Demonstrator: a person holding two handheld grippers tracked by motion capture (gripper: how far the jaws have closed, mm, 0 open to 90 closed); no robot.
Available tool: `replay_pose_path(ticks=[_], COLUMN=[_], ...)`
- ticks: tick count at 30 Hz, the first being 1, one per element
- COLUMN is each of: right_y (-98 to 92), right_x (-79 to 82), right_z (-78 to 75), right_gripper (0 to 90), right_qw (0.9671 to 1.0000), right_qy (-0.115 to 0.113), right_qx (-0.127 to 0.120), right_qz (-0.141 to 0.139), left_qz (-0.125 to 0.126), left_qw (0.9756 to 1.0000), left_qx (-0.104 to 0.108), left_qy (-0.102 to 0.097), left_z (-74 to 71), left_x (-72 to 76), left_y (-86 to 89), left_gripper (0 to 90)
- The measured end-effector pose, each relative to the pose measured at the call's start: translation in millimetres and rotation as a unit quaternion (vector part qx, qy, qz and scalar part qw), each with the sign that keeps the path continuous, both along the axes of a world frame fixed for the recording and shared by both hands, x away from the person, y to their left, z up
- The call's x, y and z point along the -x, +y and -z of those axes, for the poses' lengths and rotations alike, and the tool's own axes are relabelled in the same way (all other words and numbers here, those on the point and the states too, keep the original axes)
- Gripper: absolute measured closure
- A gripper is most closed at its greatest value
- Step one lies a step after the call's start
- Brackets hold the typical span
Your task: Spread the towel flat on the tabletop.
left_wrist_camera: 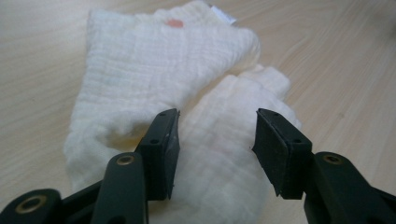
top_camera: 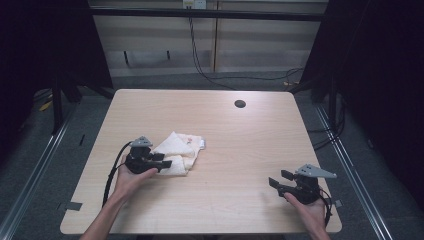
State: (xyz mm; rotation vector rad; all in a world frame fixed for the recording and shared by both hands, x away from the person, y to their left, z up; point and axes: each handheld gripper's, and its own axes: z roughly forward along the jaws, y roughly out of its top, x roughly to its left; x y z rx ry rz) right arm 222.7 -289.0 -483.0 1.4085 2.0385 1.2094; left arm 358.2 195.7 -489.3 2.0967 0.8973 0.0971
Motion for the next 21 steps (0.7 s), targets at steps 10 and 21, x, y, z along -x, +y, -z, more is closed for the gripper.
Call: replay_pose_path(ticks=[10, 21], right_y=[-1.7, 0.8], right_x=[1.7, 0.4], right_z=[1.4, 2.3], right_gripper=[38.0, 38.2], right_qw=[1.0000, 0.9999], right_qy=[0.005, 0.011], right_qx=[-0.002, 0.000], right_qz=[-0.004, -0.008], left_qz=[0.011, 0.054], left_qw=[0.9998, 0.9985], left_qx=[0.006, -0.005], left_qy=[0.016, 0.005], left_z=[13.7, 13.4], left_x=[-6.6, 9.0], left_y=[5.0, -18.0], left_gripper=[84.2, 88.0])
